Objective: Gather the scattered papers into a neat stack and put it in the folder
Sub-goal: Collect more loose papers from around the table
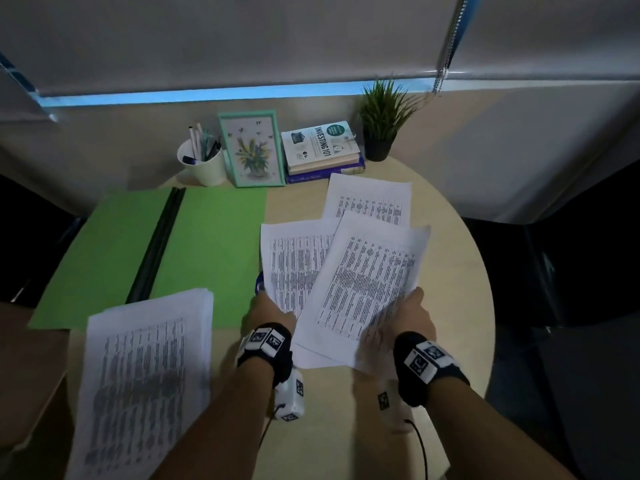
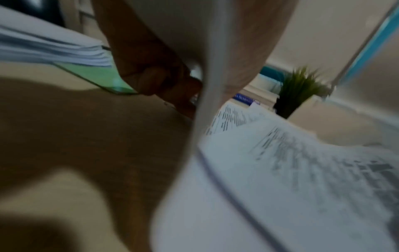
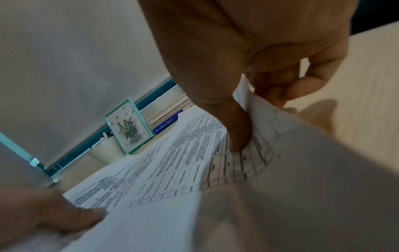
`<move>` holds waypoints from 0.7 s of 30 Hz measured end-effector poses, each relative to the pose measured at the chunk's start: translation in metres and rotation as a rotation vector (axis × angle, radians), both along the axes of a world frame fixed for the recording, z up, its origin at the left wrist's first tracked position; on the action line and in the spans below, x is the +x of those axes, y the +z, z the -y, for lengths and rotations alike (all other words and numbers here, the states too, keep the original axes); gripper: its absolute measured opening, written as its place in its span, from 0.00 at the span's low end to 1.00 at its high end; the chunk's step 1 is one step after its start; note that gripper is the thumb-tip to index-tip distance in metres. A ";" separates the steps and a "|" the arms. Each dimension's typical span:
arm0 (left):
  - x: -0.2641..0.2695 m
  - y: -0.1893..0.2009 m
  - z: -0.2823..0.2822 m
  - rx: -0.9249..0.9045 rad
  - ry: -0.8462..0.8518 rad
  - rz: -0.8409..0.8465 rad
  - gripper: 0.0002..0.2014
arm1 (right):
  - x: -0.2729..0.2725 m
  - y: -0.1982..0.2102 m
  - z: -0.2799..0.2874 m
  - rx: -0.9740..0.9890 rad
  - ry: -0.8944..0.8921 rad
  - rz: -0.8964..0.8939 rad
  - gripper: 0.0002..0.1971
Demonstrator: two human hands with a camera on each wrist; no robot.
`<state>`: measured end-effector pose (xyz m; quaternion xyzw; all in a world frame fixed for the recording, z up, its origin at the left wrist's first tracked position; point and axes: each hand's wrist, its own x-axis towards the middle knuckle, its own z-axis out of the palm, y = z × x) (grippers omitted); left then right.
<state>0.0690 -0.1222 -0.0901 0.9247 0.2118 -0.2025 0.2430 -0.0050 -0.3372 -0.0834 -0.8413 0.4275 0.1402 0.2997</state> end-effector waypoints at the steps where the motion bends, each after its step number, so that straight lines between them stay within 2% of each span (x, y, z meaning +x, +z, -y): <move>1: -0.002 0.001 0.001 0.002 -0.027 0.006 0.22 | -0.005 0.000 0.000 0.003 0.010 0.029 0.32; 2: -0.004 0.004 0.000 -0.015 -0.028 0.006 0.14 | -0.012 0.002 -0.001 0.015 0.005 0.069 0.30; 3: -0.006 0.004 -0.002 -0.062 -0.015 0.025 0.10 | -0.018 0.002 -0.001 0.044 -0.011 0.117 0.27; 4: -0.009 0.003 -0.006 -0.119 0.007 0.024 0.12 | -0.025 0.003 -0.002 0.088 -0.023 0.165 0.23; 6: -0.013 0.004 -0.014 -0.262 0.039 0.026 0.19 | -0.037 0.005 -0.006 0.186 0.012 0.220 0.13; 7: -0.016 0.004 -0.021 -0.347 0.054 0.032 0.21 | -0.041 0.003 -0.010 0.232 0.031 0.230 0.12; 9: -0.021 0.010 -0.033 -0.461 0.095 0.004 0.27 | -0.044 0.001 -0.023 0.329 0.048 0.257 0.13; 11: -0.025 0.008 -0.047 -0.487 0.060 0.031 0.45 | -0.045 0.002 -0.037 0.372 0.095 0.285 0.15; 13: -0.028 -0.003 -0.066 -0.471 -0.003 0.085 0.50 | -0.043 0.008 -0.051 0.395 0.161 0.315 0.19; 15: -0.031 0.015 -0.076 -0.489 -0.016 0.095 0.43 | -0.041 0.018 -0.063 0.396 0.229 0.341 0.19; 18: -0.039 0.050 -0.089 -0.629 0.040 0.162 0.17 | -0.040 0.024 -0.077 0.371 0.257 0.416 0.11; 19: -0.041 0.057 -0.095 -0.666 0.036 0.185 0.11 | -0.040 0.025 -0.081 0.400 0.225 0.427 0.13; 21: -0.046 0.073 -0.106 -0.740 0.022 0.224 0.06 | -0.038 0.027 -0.089 0.534 0.122 0.434 0.29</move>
